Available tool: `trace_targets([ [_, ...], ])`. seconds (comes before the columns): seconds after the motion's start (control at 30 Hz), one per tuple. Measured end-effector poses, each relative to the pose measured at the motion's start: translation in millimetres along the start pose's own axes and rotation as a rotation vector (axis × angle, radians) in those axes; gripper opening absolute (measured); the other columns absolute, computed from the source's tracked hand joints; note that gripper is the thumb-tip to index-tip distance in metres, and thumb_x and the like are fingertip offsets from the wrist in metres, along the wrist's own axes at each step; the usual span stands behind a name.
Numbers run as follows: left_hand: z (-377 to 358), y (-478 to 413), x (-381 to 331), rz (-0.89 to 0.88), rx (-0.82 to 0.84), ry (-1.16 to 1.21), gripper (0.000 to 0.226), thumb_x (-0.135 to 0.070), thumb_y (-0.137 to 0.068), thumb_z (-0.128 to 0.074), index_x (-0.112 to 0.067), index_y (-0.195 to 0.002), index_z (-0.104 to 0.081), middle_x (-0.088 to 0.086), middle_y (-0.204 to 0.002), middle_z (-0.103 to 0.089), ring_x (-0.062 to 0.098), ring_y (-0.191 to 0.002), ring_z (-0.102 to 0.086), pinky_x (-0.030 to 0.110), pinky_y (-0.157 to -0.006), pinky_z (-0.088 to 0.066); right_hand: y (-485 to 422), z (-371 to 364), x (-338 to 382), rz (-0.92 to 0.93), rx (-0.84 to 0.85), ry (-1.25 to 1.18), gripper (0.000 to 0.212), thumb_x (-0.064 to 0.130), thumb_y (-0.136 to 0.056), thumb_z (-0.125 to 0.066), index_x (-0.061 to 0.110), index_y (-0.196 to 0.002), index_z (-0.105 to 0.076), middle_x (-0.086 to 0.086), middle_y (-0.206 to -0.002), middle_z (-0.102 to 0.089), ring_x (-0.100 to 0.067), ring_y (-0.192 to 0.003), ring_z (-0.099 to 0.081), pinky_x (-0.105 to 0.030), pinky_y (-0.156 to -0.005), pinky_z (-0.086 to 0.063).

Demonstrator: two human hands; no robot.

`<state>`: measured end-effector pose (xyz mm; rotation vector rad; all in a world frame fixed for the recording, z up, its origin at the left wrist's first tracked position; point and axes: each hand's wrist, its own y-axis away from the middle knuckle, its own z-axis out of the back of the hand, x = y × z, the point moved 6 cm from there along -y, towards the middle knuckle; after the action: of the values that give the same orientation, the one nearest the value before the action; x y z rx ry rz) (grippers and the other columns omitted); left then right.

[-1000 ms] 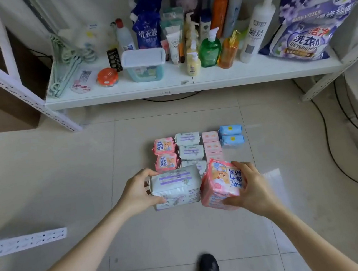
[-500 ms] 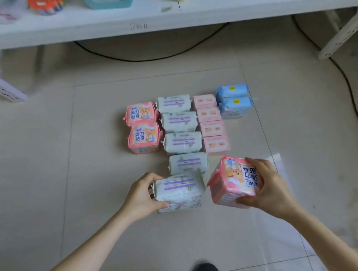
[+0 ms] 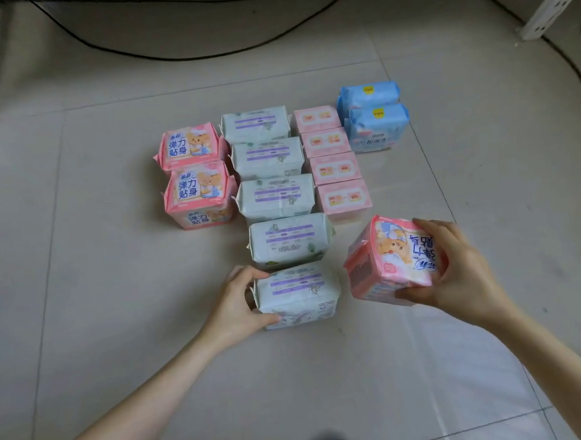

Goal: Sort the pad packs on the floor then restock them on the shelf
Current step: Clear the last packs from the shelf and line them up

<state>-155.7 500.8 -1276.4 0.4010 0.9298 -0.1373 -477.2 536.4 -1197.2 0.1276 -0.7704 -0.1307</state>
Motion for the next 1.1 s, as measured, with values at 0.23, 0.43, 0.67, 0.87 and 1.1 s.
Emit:
trace_targets([
  [0.23, -10.3, -0.6, 9.6, -0.037, -0.037, 0.047, 0.080, -0.015, -0.050, -0.094, -0.020, -0.119, -0.055, -0.005, -0.117, -0.050, 0.012, -0.109, -0.057, 0.036, -0.096, -0.048, 1.3, -7.8, 5.1, 0.045, -0.007, -0.023, 0.108, 0.021, -0.045, -0.096, 0.015, -0.139, -0.044, 0.011, -0.124, -0.042, 0.005, -0.100, -0.051, 0.000, -0.082, -0.037],
  [0.43, 15.3, 10.0, -17.4, -0.140, -0.124, -0.110, 0.102, -0.046, -0.045, -0.091, -0.027, -0.136, -0.047, -0.016, -0.121, -0.049, 0.003, -0.116, -0.050, 0.024, -0.096, -0.041, 5.9, -11.2, 32.7, 0.093, 0.025, -0.055, 0.107, 0.018, -0.048, -0.095, 0.011, -0.141, -0.042, 0.007, -0.127, -0.042, 0.025, -0.104, -0.040, 0.005, -0.083, -0.031],
  [0.67, 25.7, 6.0, -69.6, -0.233, 0.060, 0.137, 0.108, -0.050, -0.049, -0.089, -0.029, -0.144, -0.042, -0.019, -0.141, -0.046, -0.006, -0.130, -0.042, 0.016, -0.106, -0.037, -16.9, -31.9, 89.9, 0.162, 0.123, -0.128, 0.109, 0.014, -0.053, -0.092, 0.015, -0.145, -0.035, 0.010, -0.132, -0.036, 0.000, -0.115, -0.046, -0.002, -0.091, -0.037],
  [0.87, 75.3, 5.7, -47.9, -0.180, -0.045, 0.294, 0.089, -0.031, -0.054, -0.091, -0.032, -0.133, -0.051, -0.023, -0.130, -0.059, -0.001, -0.122, -0.054, 0.011, -0.097, -0.042, -49.8, -67.4, 140.3, 0.224, 0.215, -0.138, 0.107, 0.013, -0.054, -0.090, 0.013, -0.146, -0.035, 0.010, -0.130, -0.038, -0.003, -0.119, -0.042, -0.019, -0.101, -0.041],
  [1.1, 136.9, 1.4, 14.9, -0.020, -0.092, 0.323, 0.089, -0.027, -0.050, -0.091, -0.020, -0.132, -0.056, -0.018, -0.123, -0.065, 0.003, -0.117, -0.059, 0.013, -0.097, -0.044, -86.1, -133.2, 180.3, 0.241, 0.386, -0.146, 0.106, 0.019, -0.057, -0.089, 0.017, -0.146, -0.031, 0.007, -0.131, -0.040, -0.010, -0.118, -0.046, -0.034, -0.100, -0.047],
])
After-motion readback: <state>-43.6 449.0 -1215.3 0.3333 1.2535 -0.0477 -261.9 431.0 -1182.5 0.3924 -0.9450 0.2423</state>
